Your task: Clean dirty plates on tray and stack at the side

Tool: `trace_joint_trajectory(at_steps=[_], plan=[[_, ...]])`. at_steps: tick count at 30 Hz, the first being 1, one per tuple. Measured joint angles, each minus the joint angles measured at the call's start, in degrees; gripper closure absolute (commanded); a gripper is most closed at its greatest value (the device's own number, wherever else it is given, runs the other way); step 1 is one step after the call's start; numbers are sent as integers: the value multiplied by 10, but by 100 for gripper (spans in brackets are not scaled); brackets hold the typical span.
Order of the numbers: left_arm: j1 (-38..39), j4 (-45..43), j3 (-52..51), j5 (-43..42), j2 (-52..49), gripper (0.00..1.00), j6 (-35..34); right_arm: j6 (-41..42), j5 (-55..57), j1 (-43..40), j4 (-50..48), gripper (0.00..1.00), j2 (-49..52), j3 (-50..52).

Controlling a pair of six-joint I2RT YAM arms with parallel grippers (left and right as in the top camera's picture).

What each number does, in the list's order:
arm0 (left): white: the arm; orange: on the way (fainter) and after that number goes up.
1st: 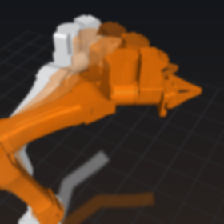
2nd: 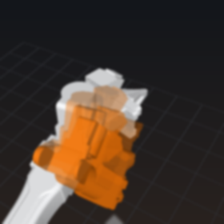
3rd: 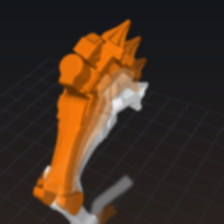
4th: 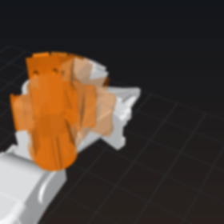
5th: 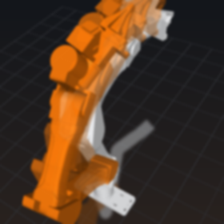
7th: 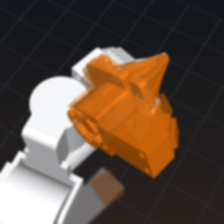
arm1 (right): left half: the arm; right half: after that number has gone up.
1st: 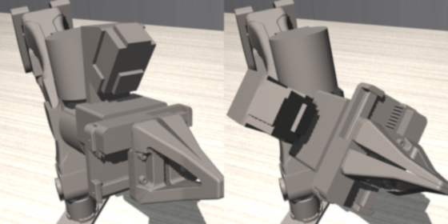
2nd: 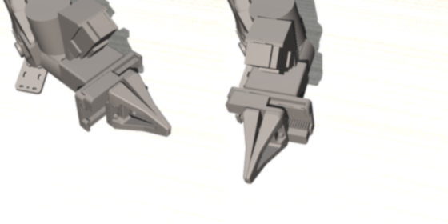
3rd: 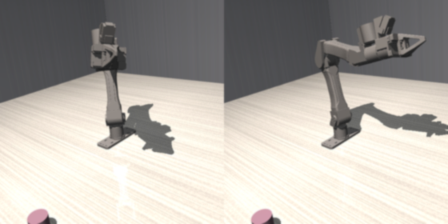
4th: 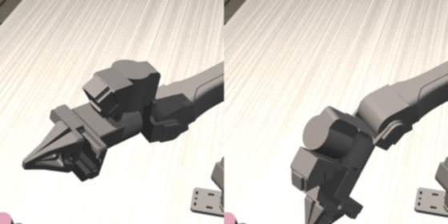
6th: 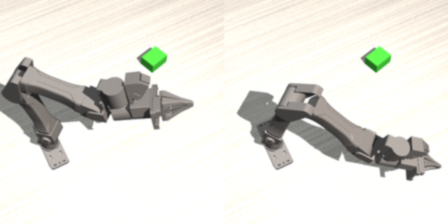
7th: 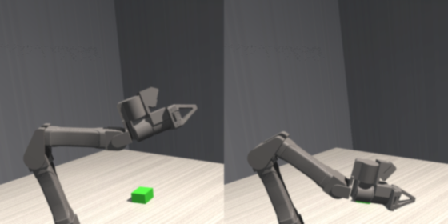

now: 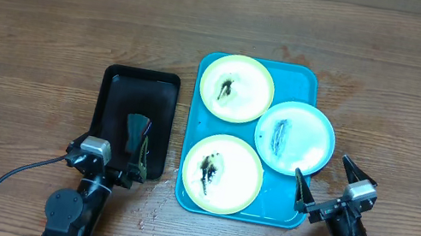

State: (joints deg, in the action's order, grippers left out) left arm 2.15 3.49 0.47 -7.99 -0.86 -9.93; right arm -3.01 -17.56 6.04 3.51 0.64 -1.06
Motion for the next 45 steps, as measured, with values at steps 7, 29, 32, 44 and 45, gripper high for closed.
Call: trace_joint_trajectory(at_steps=[7, 29, 32, 44, 45], plan=[[0, 0, 0, 0, 0, 0, 0, 0, 0, 0, 0, 0, 0, 0], [0, -2, 0, -15, 0, 0, -105, 0, -2, 0, 0, 0, 0, 0], [0, -20, 0, -35, 0, 0, -139, 0, -15, 0, -11, 0, 0, 0], [0, 92, 139, -85, -37, 0, -154, 70, -75, 0, 5, 0, 12, -70], [0, 122, 169, -86, -54, 0, -149, 74, -75, 0, 17, 0, 20, -95]])
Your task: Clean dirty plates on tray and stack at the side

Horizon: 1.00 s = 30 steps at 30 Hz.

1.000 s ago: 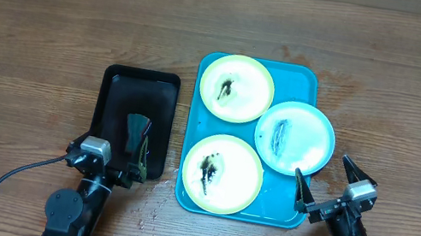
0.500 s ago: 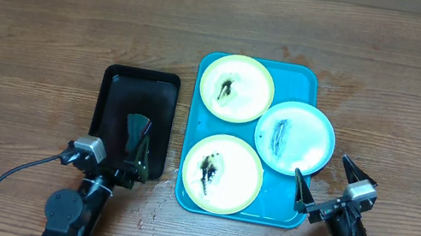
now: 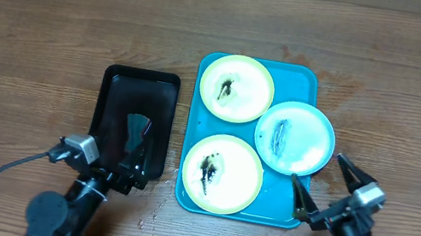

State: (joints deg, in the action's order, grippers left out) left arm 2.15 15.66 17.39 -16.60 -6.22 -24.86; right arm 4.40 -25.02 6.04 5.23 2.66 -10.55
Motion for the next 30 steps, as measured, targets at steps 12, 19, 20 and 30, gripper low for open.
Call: trace_joint_trajectory(at_steps=[12, 19, 20, 30], plan=[[0, 377, 421, -4, -362, 0, 52, 16, 10, 0, 487, 0, 344, -479], [0, 512, 535, -4, -512, 0, 69, 16, -37, 1, 582, 11, 545, -582], [0, 523, 535, -6, -525, 0, 69, 17, -44, 1, 584, 18, 567, -582], [0, 589, 536, -14, -620, 18, 82, 92, 27, 116, 543, 34, 734, -475]])
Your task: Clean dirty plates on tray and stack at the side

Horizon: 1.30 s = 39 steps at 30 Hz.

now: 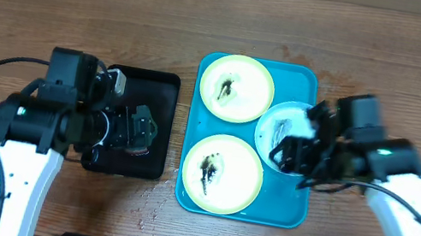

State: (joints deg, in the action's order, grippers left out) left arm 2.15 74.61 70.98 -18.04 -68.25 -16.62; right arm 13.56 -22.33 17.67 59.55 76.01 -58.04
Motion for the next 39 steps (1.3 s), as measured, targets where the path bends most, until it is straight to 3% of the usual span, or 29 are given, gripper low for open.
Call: trace_joint_trajectory(at_steps=[4, 8, 11, 16, 24, 27, 34, 39], plan=[[0, 2, 0, -4, -16, 18, 35, 53, 33, 52, -129, 50, 20, 121], [0, -26, 0, -4, -16, 18, 50, 76, 46, 76, -255, 56, 24, 198], [0, -37, 1, -4, -16, 17, 53, 96, 50, 87, -305, 75, 38, 225], [0, -39, 1, -4, -16, 17, 53, 144, 95, 90, -331, 96, 74, 228], [0, -49, -4, 77, -16, 23, 15, 195, 117, 94, -325, 96, 86, 214], [0, -94, -40, 113, -17, 23, -12, 198, 129, 94, -315, 96, 91, 202], [0, -234, -163, 130, -83, 41, -34, 203, 140, 94, -301, 96, 92, 197], [0, -297, -186, 132, -192, 66, -39, 203, 142, 94, -305, 96, 92, 197]])
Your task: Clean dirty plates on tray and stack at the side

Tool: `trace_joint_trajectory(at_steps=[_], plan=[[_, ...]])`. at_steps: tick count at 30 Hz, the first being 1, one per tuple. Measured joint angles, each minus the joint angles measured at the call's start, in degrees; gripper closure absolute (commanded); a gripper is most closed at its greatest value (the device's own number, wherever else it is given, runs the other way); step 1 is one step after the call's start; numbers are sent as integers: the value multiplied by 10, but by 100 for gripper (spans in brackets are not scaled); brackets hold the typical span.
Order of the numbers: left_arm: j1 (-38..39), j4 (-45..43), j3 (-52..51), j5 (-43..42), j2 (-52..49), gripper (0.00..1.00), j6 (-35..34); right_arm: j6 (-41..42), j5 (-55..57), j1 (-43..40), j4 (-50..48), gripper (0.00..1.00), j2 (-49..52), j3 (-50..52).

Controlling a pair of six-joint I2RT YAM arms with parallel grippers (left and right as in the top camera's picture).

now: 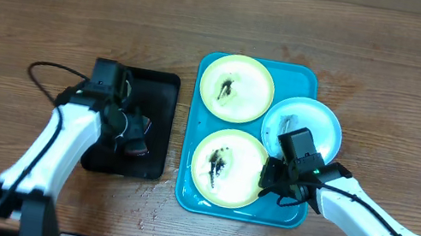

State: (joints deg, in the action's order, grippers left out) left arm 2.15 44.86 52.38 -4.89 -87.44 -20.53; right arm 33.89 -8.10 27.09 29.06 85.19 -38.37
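Note:
Three dirty plates lie on the blue tray (313, 80): a yellow-green one (237, 88) at the back, a white one (314, 123) at the right, and a second yellow-green one (223, 168) at the front. My right gripper (271, 179) is at the front plate's right rim; its fingers are hidden under the wrist. My left gripper (136, 135) is low inside the black tray (159, 92), over the spot of a dark sponge that barely shows. Neither gripper's jaws can be made out.
The wooden table (55, 13) extends to the left, behind and to the right of both trays. A cable (45, 71) trails from the left arm. Some wet spots mark the wood in front of the blue tray.
My right gripper has moved from the white plate down to the front plate's right rim. The front and white plates both sit slightly farther right. My left gripper is lower in the black tray.
Both arms first rested at the table's near edge, grippers open, a dark sponge lying in the black tray. Then the left arm was over the black tray and the right over the white plate. Now the left is down in the tray and the right at the front plate.

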Motion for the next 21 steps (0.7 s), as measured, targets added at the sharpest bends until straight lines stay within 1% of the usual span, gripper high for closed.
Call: trace_joint_trajectory(at_steps=[1, 2, 3, 4, 8, 11, 13, 17, 21], plan=[[0, -8, 0, -2, -22, 75, -1, 0, 0, 0, 0, 96, 0, 0], [1, -14, 0, -4, -43, 80, -2, 0, 0, 0, 0, 96, 0, 0], [1, -16, 0, -7, -59, 92, -1, 0, 0, 0, 0, 96, 0, 0], [1, -23, -1, -11, -82, 96, -2, 0, 0, 0, 0, 96, 0, 0], [1, -28, 1, -16, -97, 96, -3, 0, 2, 0, 0, 96, 0, 0], [1, -11, 10, -16, -100, 96, -3, 0, 2, 0, -1, 96, 0, 0], [1, 21, 27, -16, -105, 96, -3, 0, 2, 0, -1, 96, 0, 0], [1, 122, 87, -16, -108, 96, -1, 0, 4, 0, 0, 96, 0, 0], [4, 154, 151, 1, -103, 96, 0, 0, 5, 0, 1, 96, 0, -1]])
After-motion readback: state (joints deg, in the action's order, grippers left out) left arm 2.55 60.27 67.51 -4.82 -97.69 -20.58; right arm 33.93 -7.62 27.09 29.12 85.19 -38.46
